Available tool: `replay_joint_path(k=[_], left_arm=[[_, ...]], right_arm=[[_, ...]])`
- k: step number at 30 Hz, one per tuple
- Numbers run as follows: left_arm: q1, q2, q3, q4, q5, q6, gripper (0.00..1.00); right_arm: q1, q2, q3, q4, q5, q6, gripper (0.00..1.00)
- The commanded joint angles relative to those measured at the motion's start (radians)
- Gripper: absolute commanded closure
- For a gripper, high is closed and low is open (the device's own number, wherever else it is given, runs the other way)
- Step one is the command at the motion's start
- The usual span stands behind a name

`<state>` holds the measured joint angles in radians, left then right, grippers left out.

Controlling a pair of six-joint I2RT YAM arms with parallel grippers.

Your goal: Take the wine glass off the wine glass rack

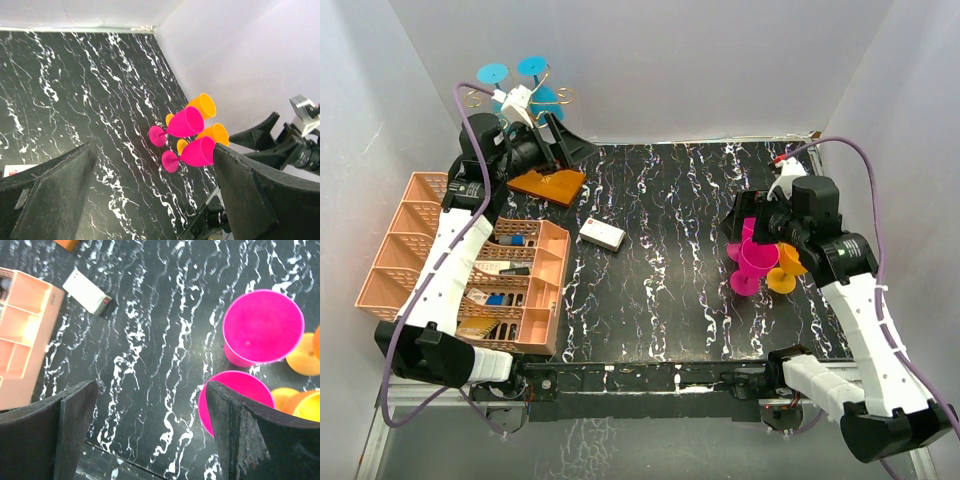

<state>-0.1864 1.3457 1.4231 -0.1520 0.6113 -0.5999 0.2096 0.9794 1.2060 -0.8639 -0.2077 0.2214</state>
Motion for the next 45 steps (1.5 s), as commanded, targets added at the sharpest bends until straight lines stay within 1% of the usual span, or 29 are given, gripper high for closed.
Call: replay_joint_path(k=[1, 4, 9, 12, 14, 17, 18, 21, 24, 27, 29, 33, 36, 39, 43, 45], left_arm=[[-0.003, -0.021, 0.107, -0.086, -0.091, 0.063, 0.03], [-0.004, 0.000, 0.181, -0.127, -0.147, 0.116, 0.03], [-0.003, 0.073, 0.329, -0.252, -0.268, 0.216, 0.03], [-0.002, 0.105, 0.396, -0.285, -0.324, 0.249, 0.03], [-0.002, 0.121, 0.420, -0.284, -0.362, 0.262, 0.03], [0.002, 0.143, 0.452, -0.279, -0.445, 0.271, 0.03], [0.004, 0.151, 0.464, -0.279, -0.472, 0.271, 0.03], [0.024, 0.172, 0.488, -0.272, -0.530, 0.264, 0.03], [0.058, 0.198, 0.515, -0.257, -0.552, 0.237, 0.03], [0.093, 0.231, 0.545, -0.230, -0.558, 0.199, 0.03], [0.124, 0.265, 0.568, -0.214, -0.556, 0.152, 0.03], [0.188, 0.331, 0.594, -0.182, -0.557, 0.013, 0.03], [0.210, 0.395, 0.653, -0.183, -0.582, -0.033, 0.04], [0.236, 0.468, 0.738, -0.202, -0.607, -0.084, 0.08], [0.245, 0.535, 0.785, -0.144, -0.589, -0.138, 0.16], [0.246, 0.578, 0.819, -0.151, -0.597, -0.159, 0.19]], right_arm=[[0.004, -0.069, -0.068, 0.221, -0.069, 0.013, 0.01], [0.010, -0.091, -0.090, 0.236, -0.017, 0.045, 0.01], [0.076, -0.158, -0.138, 0.281, 0.098, 0.154, 0.01], [0.120, -0.200, -0.165, 0.307, 0.146, 0.193, 0.01], [0.152, -0.223, -0.158, 0.310, 0.103, 0.155, 0.01], [0.168, -0.302, -0.187, 0.369, 0.027, 0.027, 0.01], [0.172, -0.330, -0.207, 0.385, 0.029, -0.005, 0.01], [0.208, -0.387, -0.253, 0.407, 0.108, -0.067, 0.01], [0.247, -0.423, -0.295, 0.412, 0.173, -0.096, 0.01], [0.258, -0.459, -0.333, 0.430, 0.197, -0.104, 0.01], [0.261, -0.479, -0.352, 0.445, 0.207, -0.104, 0.01], [0.266, -0.495, -0.372, 0.465, 0.206, -0.105, 0.01], [0.272, -0.493, -0.388, 0.475, 0.216, -0.103, 0.01], [0.283, -0.497, -0.407, 0.486, 0.231, -0.103, 0.01], [0.298, -0.513, -0.434, 0.508, 0.226, -0.111, 0.01], [0.302, -0.513, -0.439, 0.509, 0.231, -0.114, 0.01]])
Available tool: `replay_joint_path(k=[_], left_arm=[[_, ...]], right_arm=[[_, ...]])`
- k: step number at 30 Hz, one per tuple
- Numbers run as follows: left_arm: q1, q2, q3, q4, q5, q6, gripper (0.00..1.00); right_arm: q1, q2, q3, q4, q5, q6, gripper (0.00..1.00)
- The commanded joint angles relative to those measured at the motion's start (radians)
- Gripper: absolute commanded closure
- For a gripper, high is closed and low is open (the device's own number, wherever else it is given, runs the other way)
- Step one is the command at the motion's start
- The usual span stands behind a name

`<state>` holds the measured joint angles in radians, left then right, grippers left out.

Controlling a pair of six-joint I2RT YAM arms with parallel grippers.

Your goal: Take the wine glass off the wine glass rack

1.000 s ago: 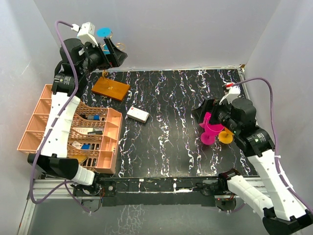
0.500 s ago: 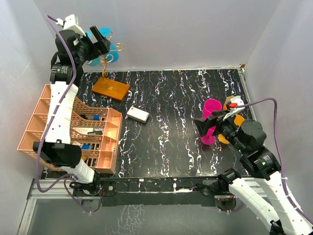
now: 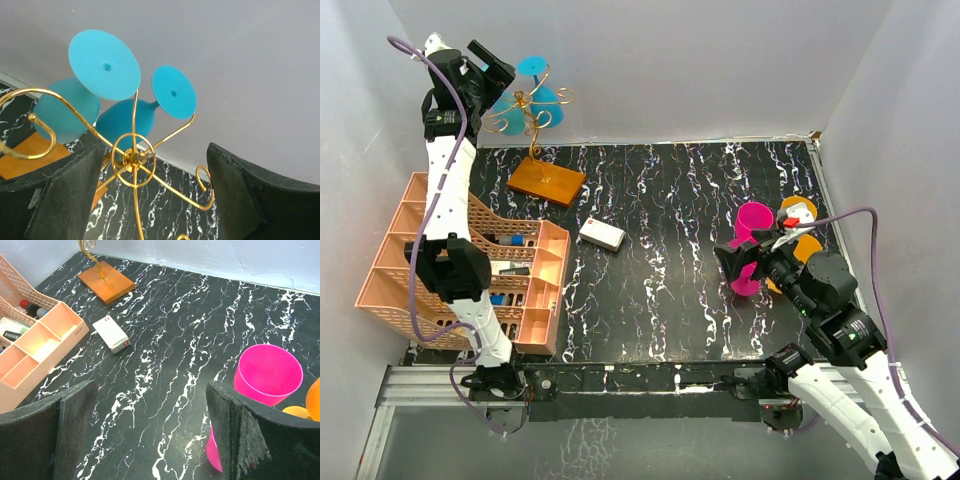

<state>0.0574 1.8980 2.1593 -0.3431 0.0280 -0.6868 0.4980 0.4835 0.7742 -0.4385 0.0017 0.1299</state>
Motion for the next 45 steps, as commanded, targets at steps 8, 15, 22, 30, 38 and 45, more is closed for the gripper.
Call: replay_joint_path(k=[8, 15, 22, 30, 38, 45], left_arm=[[0.004, 0.142, 0.199, -0.003, -0.133, -0.171, 0.35], [0.005, 0.206, 0.275, -0.064, -0.181, -0.278, 0.45], [0.004, 0.228, 0.277, -0.092, -0.236, -0.389, 0.46], [0.002, 0.252, 0.277, -0.102, -0.314, -0.460, 0.53], [-0.004, 0.276, 0.285, -0.068, -0.349, -0.465, 0.57], [-0.006, 0.285, 0.290, -0.062, -0.383, -0.452, 0.62]], right_arm=[[0.026, -0.019, -0.016, 0.085, 0.065, -0.028, 0.01], [0.031, -0.039, -0.041, 0.101, 0.103, -0.033, 0.01], [0.038, -0.053, -0.053, 0.109, 0.135, -0.038, 0.01], [0.045, -0.076, -0.067, 0.119, 0.172, -0.048, 0.01], [0.052, -0.082, -0.070, 0.123, 0.195, -0.055, 0.01], [0.058, -0.084, -0.074, 0.125, 0.199, -0.059, 0.01]])
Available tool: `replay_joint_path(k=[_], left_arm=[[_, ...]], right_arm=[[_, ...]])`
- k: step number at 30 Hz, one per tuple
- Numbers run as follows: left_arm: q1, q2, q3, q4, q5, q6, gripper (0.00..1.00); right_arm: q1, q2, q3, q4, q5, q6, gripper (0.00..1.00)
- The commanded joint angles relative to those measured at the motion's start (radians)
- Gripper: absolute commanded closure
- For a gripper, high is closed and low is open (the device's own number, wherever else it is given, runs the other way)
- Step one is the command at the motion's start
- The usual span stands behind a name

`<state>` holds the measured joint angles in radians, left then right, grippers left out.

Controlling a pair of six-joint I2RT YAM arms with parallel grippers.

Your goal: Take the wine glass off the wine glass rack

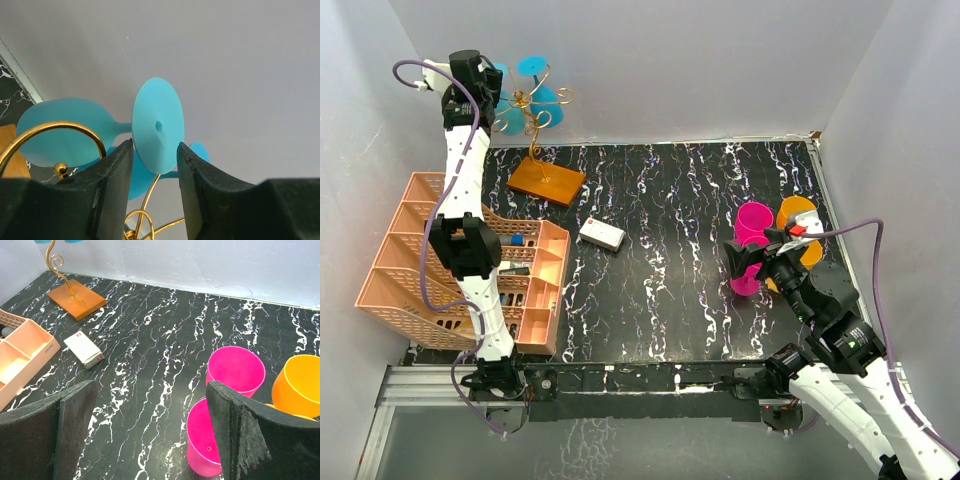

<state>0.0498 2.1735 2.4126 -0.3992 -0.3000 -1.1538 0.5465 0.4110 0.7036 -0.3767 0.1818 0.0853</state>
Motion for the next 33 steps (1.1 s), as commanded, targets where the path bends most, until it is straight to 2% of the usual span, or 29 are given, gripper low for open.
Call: replay_joint_path(k=[1, 4, 12, 24, 33], left_arm=[[0.001, 0.011, 0.038, -0.004, -0.064, 0.022, 0.62], [-0.005, 0.019, 0.052, -0.013, -0.090, 0.041, 0.62], [-0.007, 0.031, 0.052, 0.005, -0.090, 0.044, 0.72], [-0.006, 0.030, 0.056, 0.051, -0.071, 0.058, 1.00], [-0.006, 0.021, 0.051, 0.121, -0.047, 0.051, 1.00]], right_arm=[[0.010, -0.012, -0.004, 0.064, 0.021, -0.014, 0.01], [0.014, -0.012, -0.007, 0.067, 0.025, -0.016, 0.01], [0.019, -0.010, -0.008, 0.068, 0.035, -0.019, 0.01], [0.028, -0.008, -0.013, 0.069, 0.042, -0.026, 0.01], [0.029, -0.008, -0.015, 0.070, 0.044, -0.025, 0.01]])
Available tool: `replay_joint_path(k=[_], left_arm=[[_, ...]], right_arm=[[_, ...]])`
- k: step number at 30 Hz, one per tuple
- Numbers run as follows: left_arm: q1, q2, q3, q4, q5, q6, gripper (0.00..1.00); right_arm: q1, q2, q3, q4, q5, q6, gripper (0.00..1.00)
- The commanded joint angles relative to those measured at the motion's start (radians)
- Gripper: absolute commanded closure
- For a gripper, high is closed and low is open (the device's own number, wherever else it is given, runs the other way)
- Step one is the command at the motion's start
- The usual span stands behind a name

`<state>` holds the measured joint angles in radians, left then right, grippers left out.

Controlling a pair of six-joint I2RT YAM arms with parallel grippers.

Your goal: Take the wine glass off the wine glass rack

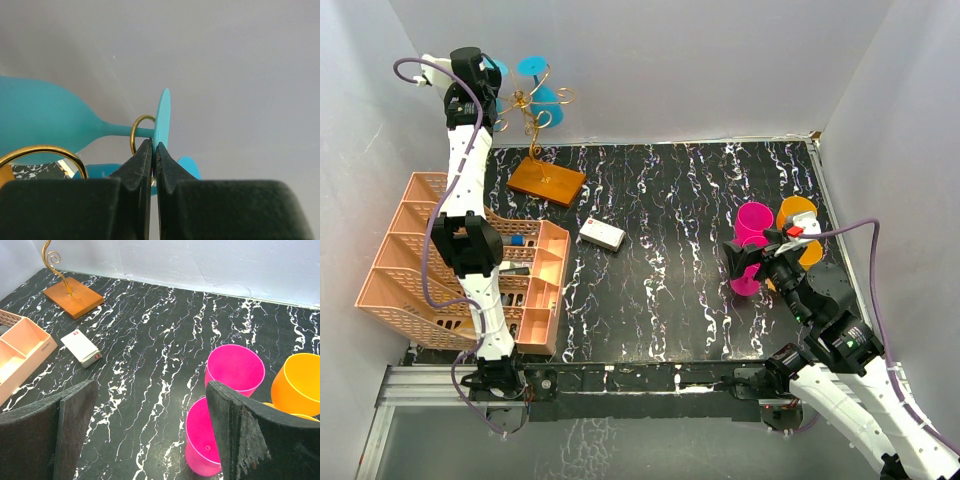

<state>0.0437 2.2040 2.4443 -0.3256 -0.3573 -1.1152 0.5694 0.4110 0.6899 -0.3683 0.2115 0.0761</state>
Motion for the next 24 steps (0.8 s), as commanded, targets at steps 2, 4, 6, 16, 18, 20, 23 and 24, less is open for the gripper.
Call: replay_joint_path(k=[2, 4, 6, 16, 18, 20, 23, 24], left_arm=[[0.000, -0.007, 0.019, 0.069, 0.021, 0.004, 1.00], [0.000, -0.005, 0.019, 0.082, 0.034, -0.016, 1.00], [0.000, -0.002, 0.012, 0.101, 0.054, -0.038, 1.00], [0.001, 0.050, 0.055, 0.138, 0.145, -0.109, 1.00], [-0.001, 0.055, 0.055, 0.143, 0.171, -0.125, 1.00], [0.000, 0.054, 0.055, 0.147, 0.195, -0.142, 1.00], [0.001, 0.043, 0.045, 0.154, 0.223, -0.150, 1.00], [0.000, 0.035, 0.039, 0.153, 0.228, -0.150, 1.00]], right_arm=[[0.007, -0.010, -0.003, 0.062, 0.016, -0.017, 0.01], [0.007, -0.012, -0.004, 0.063, 0.017, -0.016, 0.01], [0.006, -0.016, -0.005, 0.063, 0.019, -0.017, 0.01], [0.009, -0.028, -0.007, 0.062, 0.024, -0.019, 0.01], [0.008, -0.031, -0.007, 0.062, 0.027, -0.021, 0.01], [0.010, -0.032, -0.008, 0.062, 0.028, -0.021, 0.01], [0.009, -0.033, -0.009, 0.062, 0.029, -0.022, 0.01], [0.010, -0.031, -0.008, 0.063, 0.030, -0.022, 0.01]])
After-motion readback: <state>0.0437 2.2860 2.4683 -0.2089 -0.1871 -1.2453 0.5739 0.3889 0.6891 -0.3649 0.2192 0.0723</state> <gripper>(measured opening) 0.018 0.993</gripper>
